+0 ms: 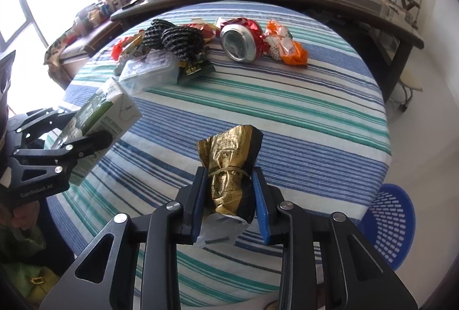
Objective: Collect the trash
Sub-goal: 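Carry the milk carton and gold wrapper over the blue wastebasket with both tools, then open both tools to drop the carton and wrapper into the wastebasket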
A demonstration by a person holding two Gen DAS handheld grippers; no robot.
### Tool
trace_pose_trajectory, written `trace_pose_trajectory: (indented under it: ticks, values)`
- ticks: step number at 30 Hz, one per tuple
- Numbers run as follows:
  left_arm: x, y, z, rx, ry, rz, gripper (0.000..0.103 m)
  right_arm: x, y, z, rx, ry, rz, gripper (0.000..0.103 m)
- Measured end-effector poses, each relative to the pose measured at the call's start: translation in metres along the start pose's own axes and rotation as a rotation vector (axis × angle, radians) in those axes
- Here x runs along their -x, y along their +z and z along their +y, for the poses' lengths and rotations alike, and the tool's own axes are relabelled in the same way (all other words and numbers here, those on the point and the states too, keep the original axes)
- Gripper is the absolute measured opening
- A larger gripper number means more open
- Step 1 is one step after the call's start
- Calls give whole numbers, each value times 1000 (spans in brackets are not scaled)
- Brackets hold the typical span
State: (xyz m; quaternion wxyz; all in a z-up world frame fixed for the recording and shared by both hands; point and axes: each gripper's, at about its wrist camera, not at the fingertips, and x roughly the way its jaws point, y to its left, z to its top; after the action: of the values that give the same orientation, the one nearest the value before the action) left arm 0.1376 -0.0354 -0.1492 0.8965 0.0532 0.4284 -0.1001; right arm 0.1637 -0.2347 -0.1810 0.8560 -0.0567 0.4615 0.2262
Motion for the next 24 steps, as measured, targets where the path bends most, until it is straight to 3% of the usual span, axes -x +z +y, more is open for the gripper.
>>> trace_pose_trajectory:
  ticks: [8, 15, 19, 24]
  values:
    - [10, 22, -34, -54, 18, -57, 49, 13, 3, -13, -41, 4, -44, 31]
    - [-1, 42, -70, -97, -23, -55, 49, 29, -2, -53, -94, -46, -68, 31]
    - [-11, 60, -107, -115, -123, -31, 49, 47, -8, -100, -141, -121, -77, 31]
    - [-26, 83, -184, -167, -291, 1, 49, 66, -31, -198, -276, -264, -38, 31]
